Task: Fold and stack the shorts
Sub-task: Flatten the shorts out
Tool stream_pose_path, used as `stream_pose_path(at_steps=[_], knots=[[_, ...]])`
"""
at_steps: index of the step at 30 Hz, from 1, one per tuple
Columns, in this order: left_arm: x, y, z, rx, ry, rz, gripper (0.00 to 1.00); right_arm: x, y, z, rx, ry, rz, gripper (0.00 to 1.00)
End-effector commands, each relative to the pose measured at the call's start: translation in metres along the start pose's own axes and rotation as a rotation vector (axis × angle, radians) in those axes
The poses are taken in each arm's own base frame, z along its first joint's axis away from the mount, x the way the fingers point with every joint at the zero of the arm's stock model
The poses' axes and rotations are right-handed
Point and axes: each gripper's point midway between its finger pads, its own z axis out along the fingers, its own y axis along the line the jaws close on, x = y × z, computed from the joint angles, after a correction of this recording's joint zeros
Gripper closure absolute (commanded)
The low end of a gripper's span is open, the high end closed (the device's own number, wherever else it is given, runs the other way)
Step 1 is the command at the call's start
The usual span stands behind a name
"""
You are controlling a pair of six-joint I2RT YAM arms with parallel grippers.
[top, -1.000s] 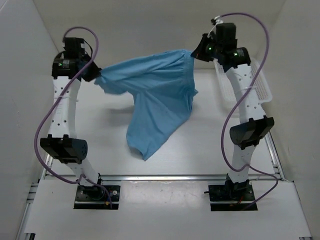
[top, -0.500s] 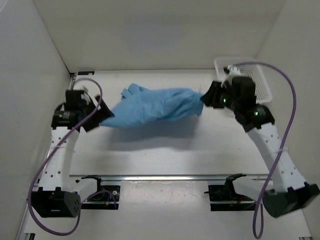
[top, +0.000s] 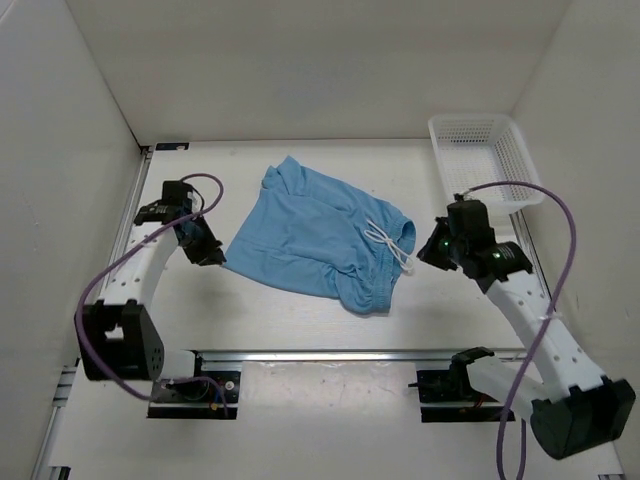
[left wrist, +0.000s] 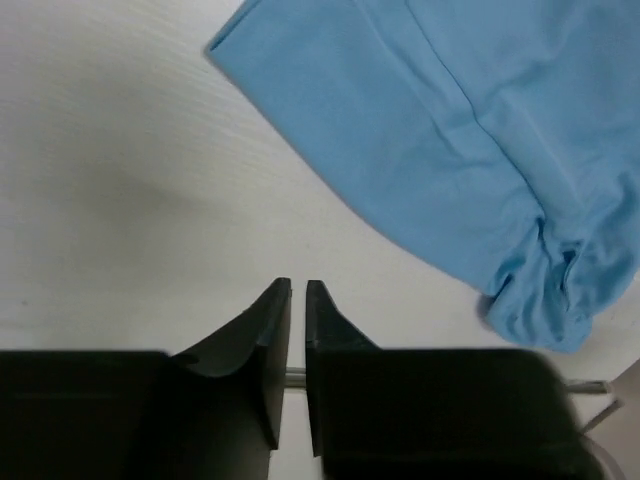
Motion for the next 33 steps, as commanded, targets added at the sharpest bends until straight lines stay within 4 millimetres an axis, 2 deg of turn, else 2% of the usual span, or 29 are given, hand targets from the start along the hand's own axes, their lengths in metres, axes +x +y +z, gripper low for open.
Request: stream_pose_path(at_steps=[1, 3, 4, 5, 6, 7, 10, 11, 12, 13, 14, 15, 16, 18, 20, 22, 23, 24, 25, 26, 29, 30, 31, 33], knots=[[-0.015, 0.003, 0.018, -0.053, -0.004, 0.013, 0.73, 0.049, 0.023, 0.022, -0.089, 0.26, 0.116, 1.0], [-0.018, 0.0, 0.038, -0.068, 0.048, 0.004, 0.56, 0.065, 0.036, 0.026, -0.152, 0.325, 0.187, 0.88], [-0.03, -0.01, 0.041, -0.069, 0.024, 0.01, 0.45, 0.08, 0.037, 0.03, -0.16, 0.371, 0.206, 0.7], [-0.034, -0.014, 0.046, -0.082, 0.022, 0.022, 0.45, 0.081, 0.044, 0.028, -0.18, 0.38, 0.224, 0.66], [-0.044, -0.026, 0.055, -0.089, 0.025, 0.045, 0.44, 0.08, 0.042, 0.03, -0.17, 0.372, 0.223, 0.64], [-0.051, -0.029, 0.06, -0.112, 0.011, 0.044, 0.44, 0.076, 0.045, 0.029, -0.169, 0.353, 0.209, 0.52], [-0.066, -0.044, 0.085, -0.161, 0.012, 0.077, 0.41, 0.071, 0.034, 0.039, -0.083, 0.346, 0.125, 0.31], [-0.066, -0.046, 0.091, -0.181, 0.025, 0.085, 0.39, 0.071, 0.03, 0.043, -0.067, 0.353, 0.086, 0.3], [-0.06, -0.044, 0.111, -0.221, 0.068, 0.101, 0.37, 0.075, 0.028, 0.05, -0.048, 0.38, 0.068, 0.29], [-0.068, -0.048, 0.114, -0.229, 0.063, 0.102, 0.34, 0.077, 0.024, 0.054, -0.029, 0.389, 0.057, 0.29], [-0.067, -0.051, 0.121, -0.245, 0.071, 0.117, 0.32, 0.076, 0.025, 0.057, -0.025, 0.394, 0.057, 0.29], [-0.061, -0.052, 0.135, -0.26, 0.1, 0.131, 0.29, 0.079, 0.026, 0.062, -0.033, 0.409, 0.033, 0.29], [-0.067, -0.054, 0.138, -0.268, 0.093, 0.132, 0.29, 0.08, 0.027, 0.064, -0.039, 0.417, 0.034, 0.29], [-0.061, -0.052, 0.152, -0.298, 0.122, 0.145, 0.29, 0.086, 0.029, 0.07, -0.049, 0.44, 0.01, 0.29], [-0.058, -0.054, 0.158, -0.303, 0.131, 0.146, 0.37, 0.091, 0.031, 0.077, -0.041, 0.463, 0.0, 0.29], [-0.056, -0.054, 0.163, -0.3, 0.145, 0.144, 0.57, 0.097, 0.032, 0.081, -0.042, 0.488, -0.005, 0.29], [-0.056, -0.054, 0.163, -0.3, 0.145, 0.144, 0.78, 0.098, 0.036, 0.084, -0.059, 0.495, -0.002, 0.29], [-0.056, -0.054, 0.163, -0.3, 0.145, 0.144, 0.84, 0.105, 0.037, 0.086, -0.064, 0.517, -0.006, 0.31], [-0.056, -0.054, 0.163, -0.3, 0.145, 0.144, 0.9, 0.104, 0.045, 0.087, -0.1, 0.509, -0.012, 0.36], [-0.056, -0.054, 0.163, -0.3, 0.145, 0.144, 0.9, 0.111, 0.045, 0.09, -0.112, 0.538, -0.017, 0.41], [-0.064, -0.057, 0.156, -0.306, 0.115, 0.148, 0.9, 0.114, 0.053, 0.091, -0.129, 0.556, -0.029, 0.78], [-0.063, -0.054, 0.155, -0.324, 0.119, 0.149, 0.9, 0.106, 0.058, 0.092, -0.134, 0.531, -0.033, 0.96], [-0.067, -0.058, 0.147, -0.309, 0.099, 0.149, 0.9, 0.104, 0.056, 0.09, -0.126, 0.52, -0.035, 1.0], [-0.071, -0.058, 0.137, -0.316, 0.077, 0.151, 0.9, 0.089, 0.058, 0.089, -0.111, 0.464, -0.044, 1.0]])
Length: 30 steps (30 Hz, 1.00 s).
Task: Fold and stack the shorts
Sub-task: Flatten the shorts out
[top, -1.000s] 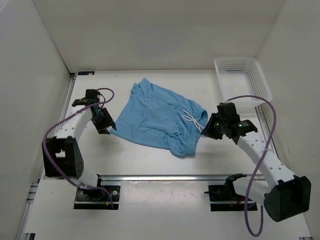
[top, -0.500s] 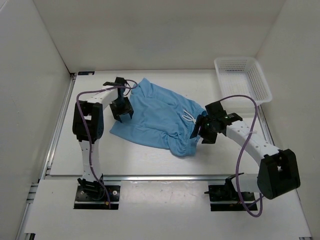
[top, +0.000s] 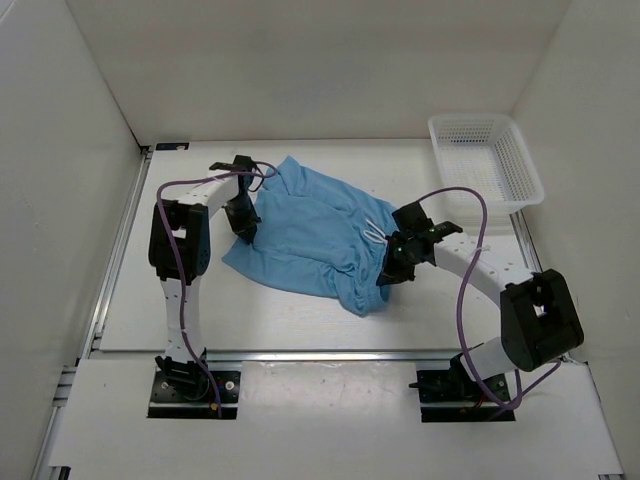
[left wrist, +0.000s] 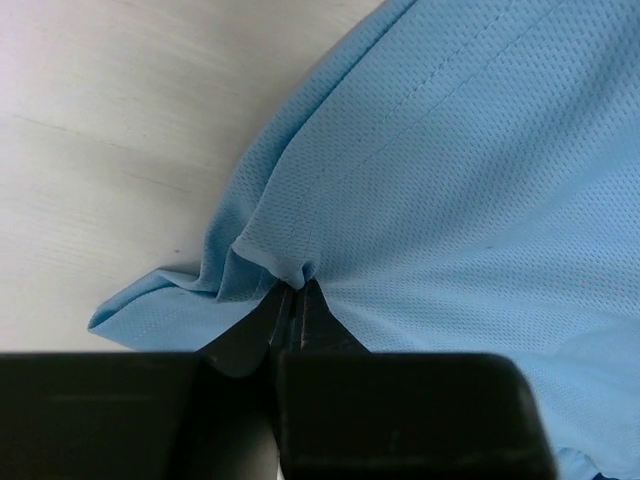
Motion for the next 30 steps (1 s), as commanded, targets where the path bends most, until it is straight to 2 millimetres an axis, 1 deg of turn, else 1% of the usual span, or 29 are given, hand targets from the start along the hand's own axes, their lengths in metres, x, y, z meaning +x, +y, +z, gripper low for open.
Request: stream_pose_path(at_steps=[1, 2, 3, 4, 5, 6, 7, 8, 10, 11, 12, 13, 14, 15, 17, 19, 20, 21, 22, 23, 24, 25, 26, 27, 30], knots=[[-0.015, 0.003, -0.036, 0.001, -0.087, -0.009, 0.9, -0.034, 0.023, -0.027, -0.04, -0.136, -0.054, 1.0], [-0.018, 0.004, -0.045, 0.005, -0.114, -0.003, 0.9, -0.033, 0.021, -0.03, -0.013, -0.135, -0.058, 1.0], [-0.018, 0.007, -0.051, -0.004, -0.12, -0.004, 0.9, -0.037, 0.021, -0.037, -0.004, -0.162, -0.069, 1.0], [-0.017, 0.009, -0.056, -0.003, -0.123, 0.005, 0.9, -0.049, 0.022, -0.049, 0.02, -0.22, -0.07, 1.0], [-0.017, 0.009, -0.066, 0.01, -0.142, 0.003, 0.9, -0.049, 0.019, -0.055, 0.04, -0.231, -0.068, 1.0], [-0.015, 0.017, -0.068, -0.004, -0.141, -0.006, 0.9, -0.053, 0.018, -0.061, 0.051, -0.256, -0.078, 1.0], [-0.016, 0.022, -0.072, -0.002, -0.147, -0.017, 0.9, -0.059, 0.021, -0.074, 0.048, -0.297, -0.081, 1.0], [-0.014, 0.022, -0.082, 0.017, -0.159, -0.01, 0.9, -0.058, 0.016, -0.078, 0.071, -0.304, -0.077, 1.0], [-0.009, 0.035, -0.082, 0.014, -0.146, -0.023, 0.9, -0.065, 0.014, -0.094, 0.091, -0.369, -0.084, 1.0], [-0.005, 0.035, -0.084, 0.024, -0.14, -0.01, 0.9, -0.064, 0.011, -0.097, 0.102, -0.375, -0.083, 1.0], [-0.005, 0.041, -0.089, 0.027, -0.149, -0.023, 0.9, -0.064, 0.012, -0.101, 0.095, -0.384, -0.083, 1.0], [0.0, 0.044, -0.087, 0.019, -0.138, -0.013, 0.9, -0.064, 0.014, -0.106, 0.084, -0.399, -0.085, 1.0], [0.001, 0.044, -0.084, 0.019, -0.137, -0.012, 0.9, -0.06, 0.007, -0.102, 0.108, -0.385, -0.082, 1.0], [0.0, 0.045, -0.089, 0.026, -0.151, -0.005, 0.9, -0.06, 0.008, -0.105, 0.102, -0.393, -0.082, 1.0], [0.006, 0.048, -0.087, 0.019, -0.139, -0.003, 0.9, -0.055, 0.0, -0.098, 0.124, -0.379, -0.079, 1.0], [0.005, 0.048, -0.09, 0.022, -0.147, 0.016, 0.88, -0.055, 0.002, -0.101, 0.116, -0.387, -0.07, 1.0], [0.009, 0.048, -0.088, 0.029, -0.133, 0.017, 0.77, -0.053, -0.001, -0.098, 0.122, -0.378, -0.069, 1.0], [0.009, 0.048, -0.088, 0.028, -0.133, 0.028, 0.7, -0.053, -0.001, -0.098, 0.123, -0.378, -0.069, 1.0], [0.008, 0.046, -0.083, 0.034, -0.125, 0.029, 0.69, -0.053, -0.001, -0.098, 0.123, -0.378, -0.069, 1.0], [0.009, 0.044, -0.081, 0.045, -0.121, 0.039, 0.71, -0.053, -0.001, -0.098, 0.123, -0.378, -0.069, 1.0], [0.008, 0.043, -0.076, 0.042, -0.115, 0.039, 0.82, -0.053, -0.001, -0.098, 0.123, -0.378, -0.069, 1.0], [0.009, 0.043, -0.073, 0.037, -0.107, 0.04, 0.9, -0.053, -0.001, -0.098, 0.123, -0.378, -0.069, 1.0], [0.013, 0.045, -0.066, 0.027, -0.087, 0.042, 0.9, -0.053, -0.001, -0.098, 0.123, -0.378, -0.069, 1.0], [0.01, 0.043, -0.066, 0.032, -0.098, 0.041, 0.9, -0.053, -0.001, -0.098, 0.123, -0.378, -0.069, 1.0], [0.012, 0.041, -0.063, 0.027, -0.1, 0.034, 0.9, -0.053, -0.001, -0.098, 0.123, -0.378, -0.069, 1.0]])
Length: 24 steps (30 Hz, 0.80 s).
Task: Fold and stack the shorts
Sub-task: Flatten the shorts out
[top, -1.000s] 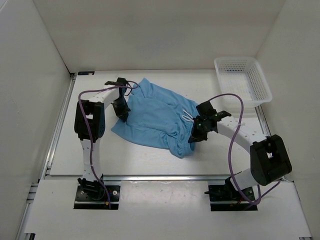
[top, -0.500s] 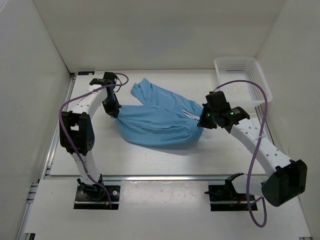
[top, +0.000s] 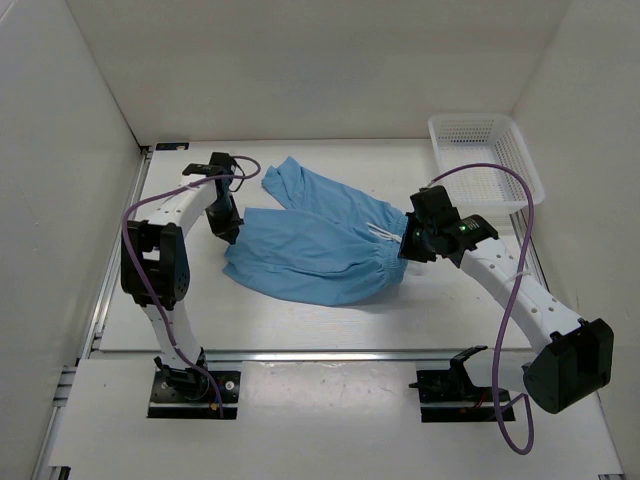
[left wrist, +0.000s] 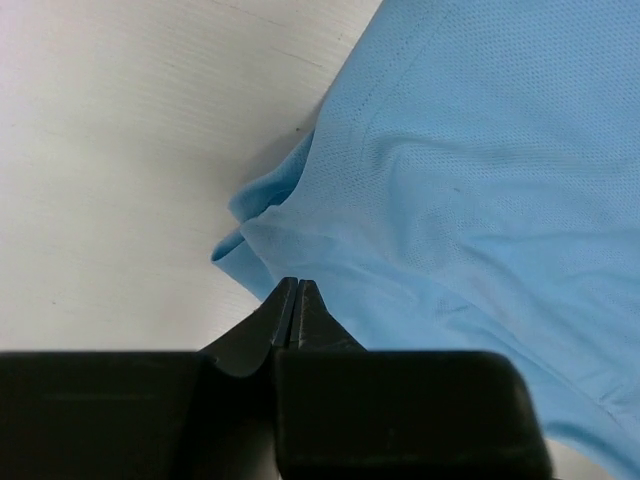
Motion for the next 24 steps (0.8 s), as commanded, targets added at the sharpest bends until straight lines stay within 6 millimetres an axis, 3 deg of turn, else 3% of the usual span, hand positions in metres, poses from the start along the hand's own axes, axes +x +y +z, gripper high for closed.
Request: stream_pose_path(at_steps=[1, 3, 7, 10, 14, 19, 21, 24], knots=[[-0.005, -0.007, -0.005, 0.027, -0.044, 0.001, 0.9, -0.004, -0.002, -0.006, 0.004, -0.035, -0.008, 1.0], [-0.001, -0.008, -0.003, 0.025, -0.036, 0.011, 0.9, -0.004, -0.002, -0.007, 0.003, -0.035, -0.008, 1.0], [0.017, -0.017, 0.013, 0.058, 0.042, 0.025, 0.43, 0.0, -0.003, 0.0, 0.005, -0.014, -0.019, 1.0], [0.029, -0.023, 0.028, 0.054, 0.076, 0.039, 0.42, 0.004, -0.005, 0.004, 0.016, 0.002, -0.021, 1.0], [0.032, -0.026, 0.043, 0.056, 0.091, 0.039, 0.43, 0.005, -0.004, 0.004, 0.009, 0.008, -0.021, 1.0], [0.029, -0.026, 0.05, 0.041, 0.097, 0.04, 0.9, 0.006, -0.005, 0.006, 0.014, 0.015, -0.031, 1.0], [0.027, -0.025, 0.048, 0.032, 0.092, 0.041, 0.9, 0.006, -0.005, 0.006, 0.014, 0.015, -0.031, 1.0], [0.019, -0.023, 0.025, 0.039, 0.034, 0.028, 0.9, 0.007, -0.005, 0.009, 0.019, 0.023, -0.031, 1.0]])
